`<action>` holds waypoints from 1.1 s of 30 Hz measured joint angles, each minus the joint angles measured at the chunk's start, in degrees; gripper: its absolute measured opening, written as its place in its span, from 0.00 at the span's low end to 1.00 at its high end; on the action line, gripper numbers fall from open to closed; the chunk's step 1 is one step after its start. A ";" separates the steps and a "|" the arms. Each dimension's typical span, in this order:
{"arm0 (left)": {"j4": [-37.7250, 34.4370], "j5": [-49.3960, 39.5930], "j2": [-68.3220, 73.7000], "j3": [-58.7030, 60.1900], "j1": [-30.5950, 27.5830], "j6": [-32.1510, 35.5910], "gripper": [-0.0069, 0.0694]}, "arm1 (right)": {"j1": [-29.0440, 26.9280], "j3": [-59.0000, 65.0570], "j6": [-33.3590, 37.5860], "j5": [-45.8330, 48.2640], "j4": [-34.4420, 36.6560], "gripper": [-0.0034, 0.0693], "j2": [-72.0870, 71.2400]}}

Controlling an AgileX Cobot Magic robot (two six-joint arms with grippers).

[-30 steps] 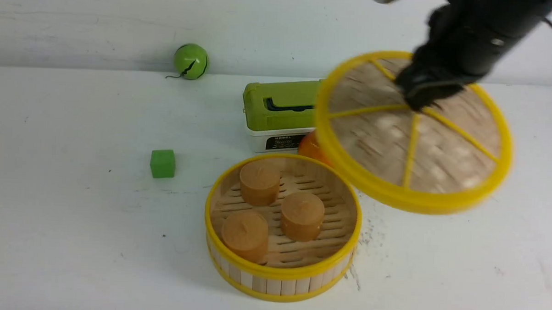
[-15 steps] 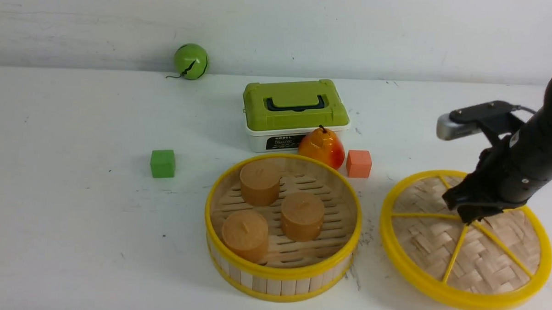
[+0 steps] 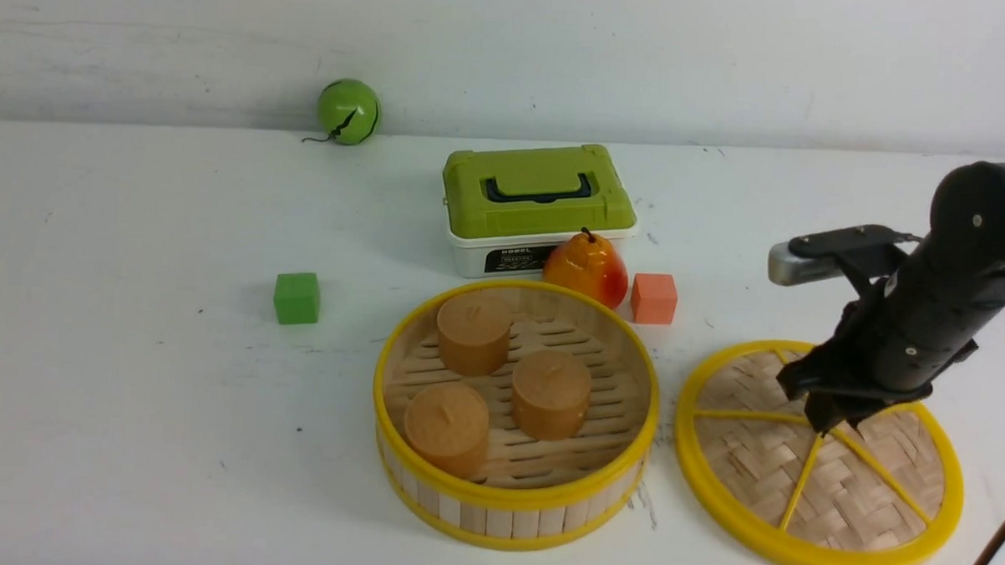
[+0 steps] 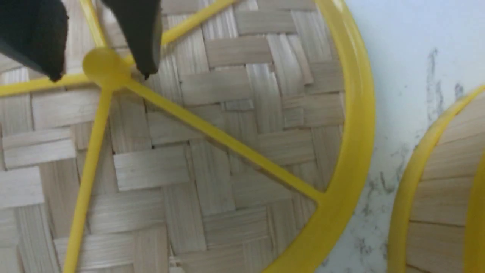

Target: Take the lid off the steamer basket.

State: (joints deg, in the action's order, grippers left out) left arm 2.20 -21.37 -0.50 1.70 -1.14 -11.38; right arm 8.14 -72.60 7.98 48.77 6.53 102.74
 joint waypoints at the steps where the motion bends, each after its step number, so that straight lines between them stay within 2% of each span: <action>1: 0.00 0.00 0.00 0.00 0.00 0.00 0.40 | 0.00 -0.16 0.00 0.35 0.00 0.47 -0.22; 3: 0.00 0.00 0.00 0.00 0.00 0.00 0.40 | -0.08 -0.53 0.23 3.63 1.60 0.52 -5.78; 6: 0.00 0.00 0.00 0.00 0.00 0.00 0.40 | -0.12 -0.26 1.23 4.26 3.57 0.52 -12.09; 10: 0.00 0.00 0.00 0.00 0.00 0.00 0.40 | -0.12 6.42 5.86 -0.08 10.13 0.42 -30.78; 11: 0.00 0.00 0.00 0.00 0.00 0.00 0.40 | -0.12 6.86 6.10 -0.60 10.41 0.42 -31.56; 15: 0.00 0.00 0.00 0.00 0.00 0.00 0.40 | -0.12 17.54 10.01 -7.19 16.46 0.23 -47.96; 19: 0.00 0.00 0.00 0.00 0.00 0.00 0.40 | -0.12 25.69 11.62 -14.20 19.15 0.04 -59.71; 25: 0.00 0.00 0.00 0.00 0.00 0.00 0.40 | -0.12 33.50 11.94 -23.47 19.54 0.02 -71.11; 33: 0.00 0.00 0.00 0.00 0.00 0.00 0.40 | -0.12 37.03 11.94 -22.68 19.30 0.02 -80.21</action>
State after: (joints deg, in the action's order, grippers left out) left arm 2.20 -21.37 -0.50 1.70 -1.14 -11.38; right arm 8.01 -35.57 19.93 26.09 25.82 22.52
